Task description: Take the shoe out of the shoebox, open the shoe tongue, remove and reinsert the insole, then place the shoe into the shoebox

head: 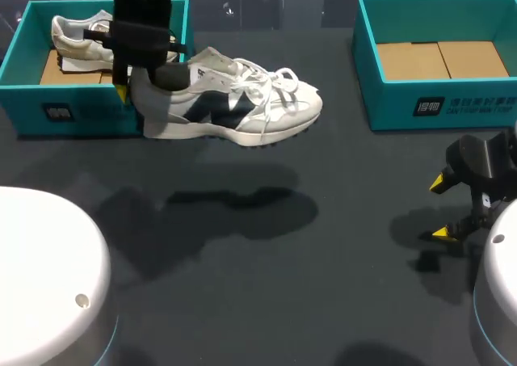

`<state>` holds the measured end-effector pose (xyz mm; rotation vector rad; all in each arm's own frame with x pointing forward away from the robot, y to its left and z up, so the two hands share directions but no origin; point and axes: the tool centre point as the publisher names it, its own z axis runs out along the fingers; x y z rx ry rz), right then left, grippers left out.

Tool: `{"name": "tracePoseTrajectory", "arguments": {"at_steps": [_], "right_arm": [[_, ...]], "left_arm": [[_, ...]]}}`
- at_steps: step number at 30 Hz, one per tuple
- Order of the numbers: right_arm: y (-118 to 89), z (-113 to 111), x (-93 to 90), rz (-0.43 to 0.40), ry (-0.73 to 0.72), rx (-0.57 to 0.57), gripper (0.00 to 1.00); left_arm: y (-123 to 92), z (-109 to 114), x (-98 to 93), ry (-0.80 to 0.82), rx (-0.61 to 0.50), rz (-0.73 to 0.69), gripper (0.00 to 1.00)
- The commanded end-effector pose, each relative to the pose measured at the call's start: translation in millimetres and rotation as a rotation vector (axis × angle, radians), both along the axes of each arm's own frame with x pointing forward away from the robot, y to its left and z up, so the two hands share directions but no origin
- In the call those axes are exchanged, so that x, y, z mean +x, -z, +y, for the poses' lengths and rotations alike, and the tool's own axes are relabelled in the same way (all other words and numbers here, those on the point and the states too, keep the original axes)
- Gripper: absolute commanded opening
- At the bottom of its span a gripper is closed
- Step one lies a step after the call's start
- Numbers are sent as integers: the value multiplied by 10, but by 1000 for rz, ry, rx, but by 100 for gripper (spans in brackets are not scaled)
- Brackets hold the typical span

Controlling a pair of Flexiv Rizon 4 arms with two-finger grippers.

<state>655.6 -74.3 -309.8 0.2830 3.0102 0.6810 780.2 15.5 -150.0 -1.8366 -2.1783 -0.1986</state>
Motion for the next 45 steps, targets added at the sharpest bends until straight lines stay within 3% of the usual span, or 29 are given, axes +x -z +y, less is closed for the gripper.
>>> {"name": "tracePoseTrajectory", "arguments": {"at_steps": [1, 23, 45], "right_arm": [[-1, 6, -16, -2, 2, -4, 100], [-1, 6, -16, -2, 2, -4, 100], [-1, 6, -16, -2, 2, -4, 100]], "left_arm": [[146, -222, -29, 3, 21, 11, 0], [1102, -947, -532, 44, 61, -54, 0], [1834, -1264, -693, 70, 47, -82, 0]]}}
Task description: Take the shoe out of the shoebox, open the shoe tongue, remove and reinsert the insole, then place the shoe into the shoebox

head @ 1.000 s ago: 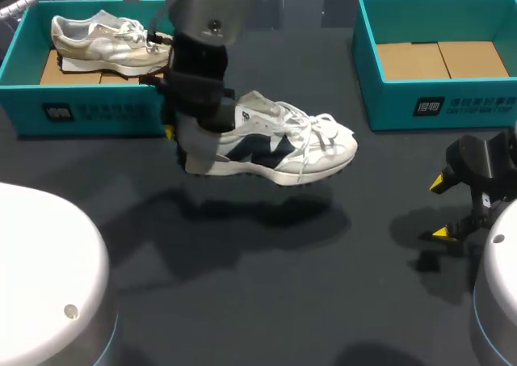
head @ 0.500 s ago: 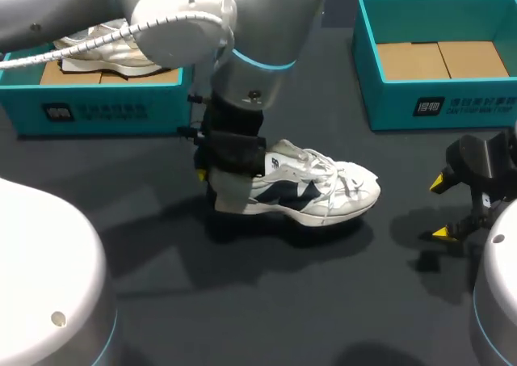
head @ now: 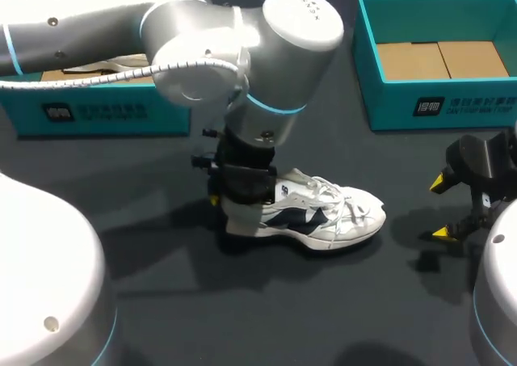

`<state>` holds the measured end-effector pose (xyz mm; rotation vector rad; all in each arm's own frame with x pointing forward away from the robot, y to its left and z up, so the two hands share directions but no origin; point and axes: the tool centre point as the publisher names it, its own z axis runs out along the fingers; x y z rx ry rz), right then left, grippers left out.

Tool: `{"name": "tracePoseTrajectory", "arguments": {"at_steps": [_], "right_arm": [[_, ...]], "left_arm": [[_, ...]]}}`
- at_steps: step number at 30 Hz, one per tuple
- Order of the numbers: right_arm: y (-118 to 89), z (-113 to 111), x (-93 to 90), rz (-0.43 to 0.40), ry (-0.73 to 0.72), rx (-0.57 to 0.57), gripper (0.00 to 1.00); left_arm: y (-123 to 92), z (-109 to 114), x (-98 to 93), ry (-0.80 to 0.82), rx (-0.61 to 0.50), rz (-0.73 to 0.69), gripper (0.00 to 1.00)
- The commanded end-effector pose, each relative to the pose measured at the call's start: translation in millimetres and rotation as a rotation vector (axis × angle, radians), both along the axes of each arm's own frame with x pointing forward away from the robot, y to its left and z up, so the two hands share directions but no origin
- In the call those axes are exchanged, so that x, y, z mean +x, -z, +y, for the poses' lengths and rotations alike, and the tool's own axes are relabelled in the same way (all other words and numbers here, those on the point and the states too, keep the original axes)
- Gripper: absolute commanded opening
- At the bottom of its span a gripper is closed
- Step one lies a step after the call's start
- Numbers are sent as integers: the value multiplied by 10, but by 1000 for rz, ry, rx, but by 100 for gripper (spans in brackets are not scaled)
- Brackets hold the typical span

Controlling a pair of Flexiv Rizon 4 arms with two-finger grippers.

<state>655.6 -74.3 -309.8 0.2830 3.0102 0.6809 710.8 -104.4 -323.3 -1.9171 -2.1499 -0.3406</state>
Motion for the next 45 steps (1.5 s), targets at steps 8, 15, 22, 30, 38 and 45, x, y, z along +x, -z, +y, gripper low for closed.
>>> {"name": "tracePoseTrajectory", "arguments": {"at_steps": [8, 15, 22, 30, 38, 45], "right_arm": [[-1, 6, -16, -2, 2, -4, 100], [-1, 6, -16, -2, 2, -4, 100], [-1, 6, -16, -2, 2, -4, 100], [-1, 6, -16, -2, 2, -4, 100], [-1, 6, -16, -2, 2, -4, 100], [-1, 6, -16, -2, 2, -4, 100]], "left_arm": [[267, -149, -75, 8, 7, 1, 0], [395, -188, -90, 4, 3, 6, 0], [503, -226, -56, -10, -4, 10, 0], [563, -241, -35, 3, -15, 17, 44], [157, -114, -41, -30, -108, 3, 100], [-321, 164, -199, -183, -230, 86, 100]]}}
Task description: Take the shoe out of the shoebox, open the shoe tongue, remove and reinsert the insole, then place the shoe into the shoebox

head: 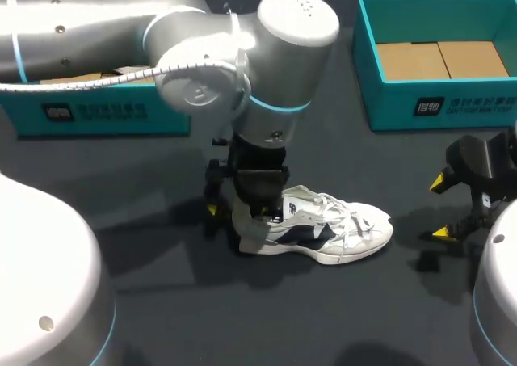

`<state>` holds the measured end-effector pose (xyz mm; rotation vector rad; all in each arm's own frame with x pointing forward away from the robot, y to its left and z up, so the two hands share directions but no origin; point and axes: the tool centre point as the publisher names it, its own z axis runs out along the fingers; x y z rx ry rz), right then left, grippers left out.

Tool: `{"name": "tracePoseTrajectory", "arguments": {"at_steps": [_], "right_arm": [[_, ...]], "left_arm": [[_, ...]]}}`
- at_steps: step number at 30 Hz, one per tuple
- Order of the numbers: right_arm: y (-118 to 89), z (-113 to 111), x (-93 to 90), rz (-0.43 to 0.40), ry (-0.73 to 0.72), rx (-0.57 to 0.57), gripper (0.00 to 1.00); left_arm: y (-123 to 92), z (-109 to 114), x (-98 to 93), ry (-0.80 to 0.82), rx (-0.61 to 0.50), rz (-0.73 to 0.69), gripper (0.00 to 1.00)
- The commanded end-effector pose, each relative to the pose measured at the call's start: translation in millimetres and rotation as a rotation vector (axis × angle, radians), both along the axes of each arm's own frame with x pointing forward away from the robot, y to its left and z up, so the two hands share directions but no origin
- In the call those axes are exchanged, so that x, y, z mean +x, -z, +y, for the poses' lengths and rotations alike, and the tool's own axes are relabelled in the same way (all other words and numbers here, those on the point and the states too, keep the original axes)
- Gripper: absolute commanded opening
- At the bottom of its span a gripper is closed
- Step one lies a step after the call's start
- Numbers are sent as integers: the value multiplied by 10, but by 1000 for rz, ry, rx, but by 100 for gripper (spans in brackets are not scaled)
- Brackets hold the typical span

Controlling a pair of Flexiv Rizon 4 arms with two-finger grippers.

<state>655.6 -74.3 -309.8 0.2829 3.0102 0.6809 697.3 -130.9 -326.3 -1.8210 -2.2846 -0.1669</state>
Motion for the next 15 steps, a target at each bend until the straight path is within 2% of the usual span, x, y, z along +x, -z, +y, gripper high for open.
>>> {"name": "tracePoseTrajectory", "arguments": {"at_steps": [1, 15], "right_arm": [[-1, 6, -16, -2, 2, -4, 100], [-1, 6, -16, -2, 2, -4, 100]], "left_arm": [[-387, 482, -107, -100, -145, 82, 100], [-387, 482, -107, -100, -145, 82, 100]]}}
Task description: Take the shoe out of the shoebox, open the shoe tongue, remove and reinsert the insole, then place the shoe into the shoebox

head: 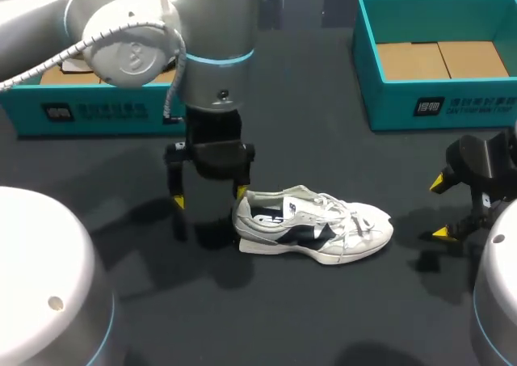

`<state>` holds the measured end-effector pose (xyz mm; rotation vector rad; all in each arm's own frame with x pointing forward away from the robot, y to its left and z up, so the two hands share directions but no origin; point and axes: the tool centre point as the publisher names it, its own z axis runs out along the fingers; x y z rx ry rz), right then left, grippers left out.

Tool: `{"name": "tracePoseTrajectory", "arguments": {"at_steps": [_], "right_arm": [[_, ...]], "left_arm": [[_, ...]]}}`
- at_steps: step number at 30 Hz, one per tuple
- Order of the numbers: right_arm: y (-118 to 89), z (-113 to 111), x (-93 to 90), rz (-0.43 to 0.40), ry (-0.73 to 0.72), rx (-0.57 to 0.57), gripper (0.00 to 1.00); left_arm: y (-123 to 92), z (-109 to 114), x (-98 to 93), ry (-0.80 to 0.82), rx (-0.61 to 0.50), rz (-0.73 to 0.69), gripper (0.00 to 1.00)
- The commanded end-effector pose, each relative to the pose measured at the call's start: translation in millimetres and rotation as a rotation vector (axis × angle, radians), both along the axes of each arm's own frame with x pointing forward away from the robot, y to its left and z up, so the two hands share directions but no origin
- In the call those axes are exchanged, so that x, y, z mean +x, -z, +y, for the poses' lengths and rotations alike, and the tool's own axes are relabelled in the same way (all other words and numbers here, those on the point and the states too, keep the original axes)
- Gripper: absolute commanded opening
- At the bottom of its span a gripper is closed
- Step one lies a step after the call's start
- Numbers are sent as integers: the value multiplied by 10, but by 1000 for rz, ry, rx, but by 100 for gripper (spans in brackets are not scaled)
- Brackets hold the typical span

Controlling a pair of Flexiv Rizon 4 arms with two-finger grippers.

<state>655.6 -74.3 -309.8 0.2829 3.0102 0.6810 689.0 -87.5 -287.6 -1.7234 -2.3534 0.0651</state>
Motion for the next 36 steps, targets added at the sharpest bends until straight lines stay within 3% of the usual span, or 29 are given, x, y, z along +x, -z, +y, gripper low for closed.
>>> {"name": "tracePoseTrajectory", "arguments": {"at_steps": [1, 3, 9, 17, 18, 31, 36], "right_arm": [[-1, 6, -16, -2, 2, -4, 100], [-1, 6, -16, -2, 2, -4, 100], [-1, 6, -16, -2, 2, -4, 100], [-1, 6, -16, -2, 2, -4, 100], [-1, 6, -16, -2, 2, -4, 100], [-1, 6, -16, -2, 2, -4, 100], [-1, 6, -16, -2, 2, -4, 100]], "left_arm": [[0, 48, -24, -4, -30, -14, 100], [0, 48, -24, -4, -30, -14, 100], [-225, 162, 100, -403, -380, 92, 100], [-191, 295, 13, -804, -640, 197, 100], [-145, 299, -13, -833, -647, 108, 100], [-145, 299, -13, -833, -647, 108, 100], [37, 354, 28, -1077, -714, 196, 100]]}}
